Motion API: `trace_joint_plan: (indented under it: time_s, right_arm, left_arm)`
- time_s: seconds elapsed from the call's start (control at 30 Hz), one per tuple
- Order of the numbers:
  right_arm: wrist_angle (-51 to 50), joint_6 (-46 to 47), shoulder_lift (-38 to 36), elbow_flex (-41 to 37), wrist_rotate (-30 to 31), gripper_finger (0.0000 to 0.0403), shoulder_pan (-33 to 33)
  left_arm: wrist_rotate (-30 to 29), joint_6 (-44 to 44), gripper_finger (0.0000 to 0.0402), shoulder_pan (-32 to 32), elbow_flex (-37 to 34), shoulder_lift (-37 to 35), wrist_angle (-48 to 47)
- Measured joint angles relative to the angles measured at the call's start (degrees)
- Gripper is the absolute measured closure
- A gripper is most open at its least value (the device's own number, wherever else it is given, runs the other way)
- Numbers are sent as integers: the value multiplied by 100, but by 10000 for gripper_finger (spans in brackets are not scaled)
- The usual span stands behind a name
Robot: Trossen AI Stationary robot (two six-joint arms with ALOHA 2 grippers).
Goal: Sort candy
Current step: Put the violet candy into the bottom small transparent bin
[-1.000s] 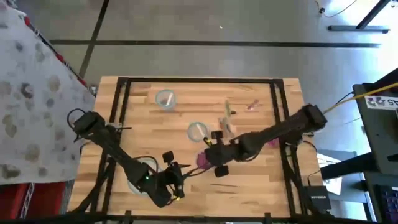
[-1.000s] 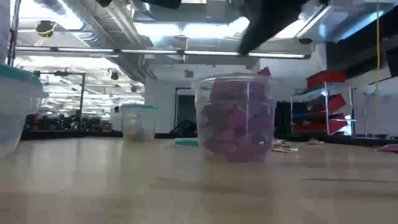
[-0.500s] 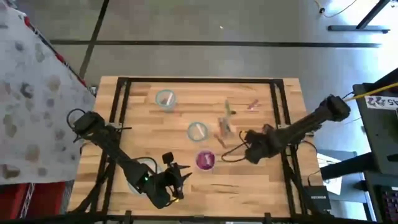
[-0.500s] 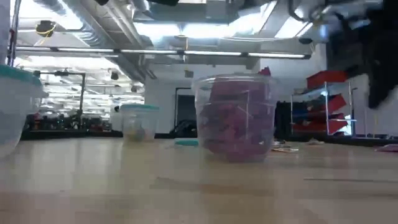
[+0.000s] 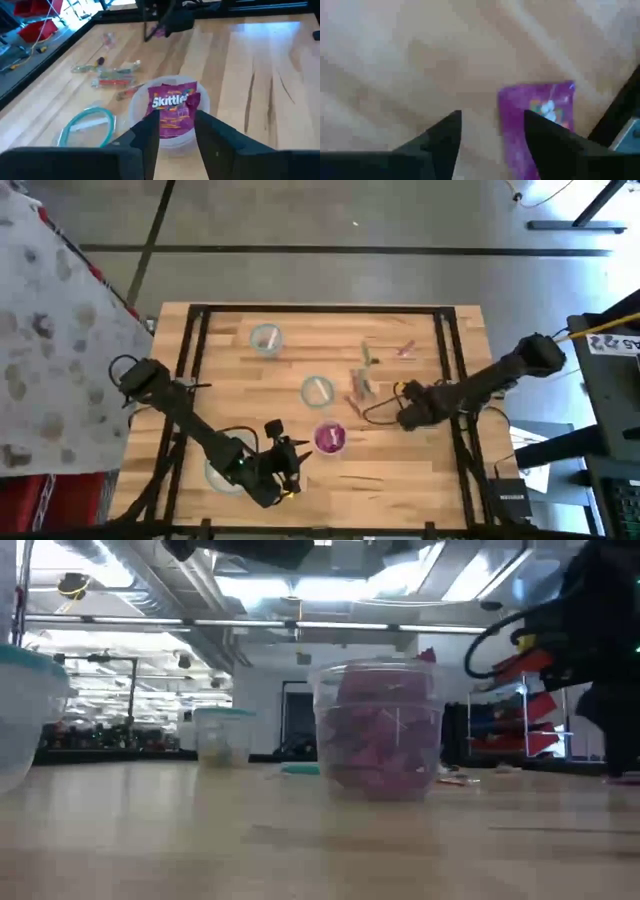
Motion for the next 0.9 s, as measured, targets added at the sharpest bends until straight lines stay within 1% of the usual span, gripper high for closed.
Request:
trace_joint_plan:
  time_s: [0.17, 0.2, 0.3, 0.4, 0.47, 0.57, 0.6, 0.73, 0.9]
  right_arm:
    - [282, -317, -24, -318, -184, 229, -687]
    - [489, -405, -44, -401, -279, 231, -800]
    - [700, -780, -66, -481, -488, 241, -983]
    - [733, -893, -52, -438, -527, 273, -969]
    - [769, -966, -48, -397, -615, 309, -970]
    - [851, -1162, -37, -325, -720, 377, -973]
    - [861, -1250, -37, -308, -738, 390, -971]
    - [792, -1381, -26, -204, -739, 399, -875]
    - [817, -1400, -17, 266, -334, 402, -346]
  left_arm:
    - [22, -33, 294, -46, 0, 4, 6]
    - [22, -35, 294, -48, 0, 4, 4]
    - [20, -66, 294, -83, -2, 7, -2]
    - [24, -118, 294, -83, -1, 9, -1]
    - [22, -137, 294, -83, -1, 9, 0]
    - [22, -167, 294, -83, -2, 9, -2]
    - [23, -179, 294, -82, -1, 9, 0]
    - [22, -191, 294, -81, -1, 9, 0]
    - [22, -197, 294, -83, -1, 9, 1]
